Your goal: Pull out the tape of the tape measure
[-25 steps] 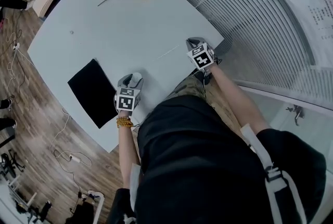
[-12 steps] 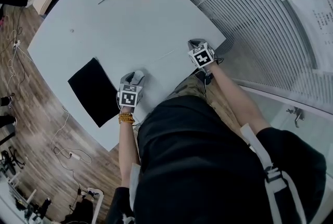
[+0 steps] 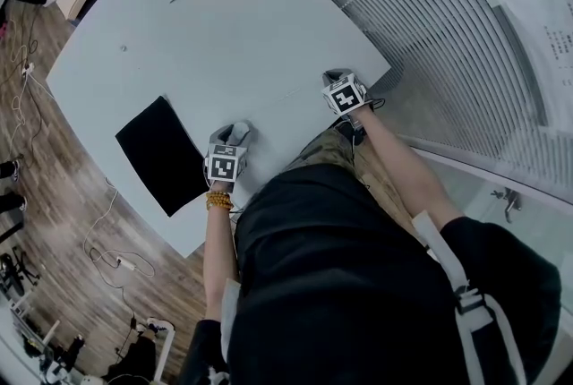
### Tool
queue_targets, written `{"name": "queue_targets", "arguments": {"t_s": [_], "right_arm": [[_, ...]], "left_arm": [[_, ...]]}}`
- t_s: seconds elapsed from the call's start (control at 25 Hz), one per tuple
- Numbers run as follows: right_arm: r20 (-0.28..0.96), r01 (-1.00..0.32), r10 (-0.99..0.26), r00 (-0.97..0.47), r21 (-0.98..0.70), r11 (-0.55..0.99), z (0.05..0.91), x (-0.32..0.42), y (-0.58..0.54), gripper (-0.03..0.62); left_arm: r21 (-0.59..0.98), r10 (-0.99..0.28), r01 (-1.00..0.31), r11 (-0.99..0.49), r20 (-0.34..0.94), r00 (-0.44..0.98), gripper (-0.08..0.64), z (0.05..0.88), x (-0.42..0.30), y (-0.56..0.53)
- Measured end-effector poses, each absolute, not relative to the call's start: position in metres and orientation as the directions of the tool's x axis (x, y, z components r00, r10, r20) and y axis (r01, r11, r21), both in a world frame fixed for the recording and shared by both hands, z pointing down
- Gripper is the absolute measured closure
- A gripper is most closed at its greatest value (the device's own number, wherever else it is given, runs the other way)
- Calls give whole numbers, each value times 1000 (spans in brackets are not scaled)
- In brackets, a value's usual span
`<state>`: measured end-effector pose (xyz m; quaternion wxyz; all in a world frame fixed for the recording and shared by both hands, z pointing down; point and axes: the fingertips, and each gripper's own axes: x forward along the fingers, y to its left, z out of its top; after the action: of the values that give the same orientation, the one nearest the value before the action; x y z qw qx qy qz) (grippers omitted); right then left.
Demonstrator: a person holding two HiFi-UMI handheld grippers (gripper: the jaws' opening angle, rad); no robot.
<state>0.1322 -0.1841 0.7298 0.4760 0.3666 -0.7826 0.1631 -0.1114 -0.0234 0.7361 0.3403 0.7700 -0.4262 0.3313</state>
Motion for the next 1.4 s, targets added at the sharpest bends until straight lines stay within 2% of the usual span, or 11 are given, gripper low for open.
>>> {"name": "queue_targets", "arguments": {"t_s": [0.36, 0.6, 0.76, 0.92, 1.16, 1.4], "right_arm": [[885, -725, -392, -249, 98, 682, 743, 133, -177, 583], [886, -733, -394, -245, 96, 674, 744, 131, -176, 583], [895, -773, -361, -263, 27, 633, 751, 136, -175, 581], [902, -754, -327, -283, 1, 656, 749, 135, -171, 526], [852, -760, -419, -315, 38, 649, 720, 127, -186, 526], [746, -775, -538, -394, 45, 630, 660, 106, -217, 531]], "left_arm": [[178, -390, -869, -461, 840, 379, 334, 758, -109, -14], [200, -415, -871, -449, 816, 402, 335, 760, -111, -14], [232, -409, -869, -438, 809, 422, 334, 755, -111, -11], [250, -413, -868, -429, 800, 435, 321, 753, -111, -11], [257, -470, -876, -409, 764, 443, 320, 734, -123, -19], [226, -616, -935, -272, 705, 350, 383, 705, -157, -45]]}}
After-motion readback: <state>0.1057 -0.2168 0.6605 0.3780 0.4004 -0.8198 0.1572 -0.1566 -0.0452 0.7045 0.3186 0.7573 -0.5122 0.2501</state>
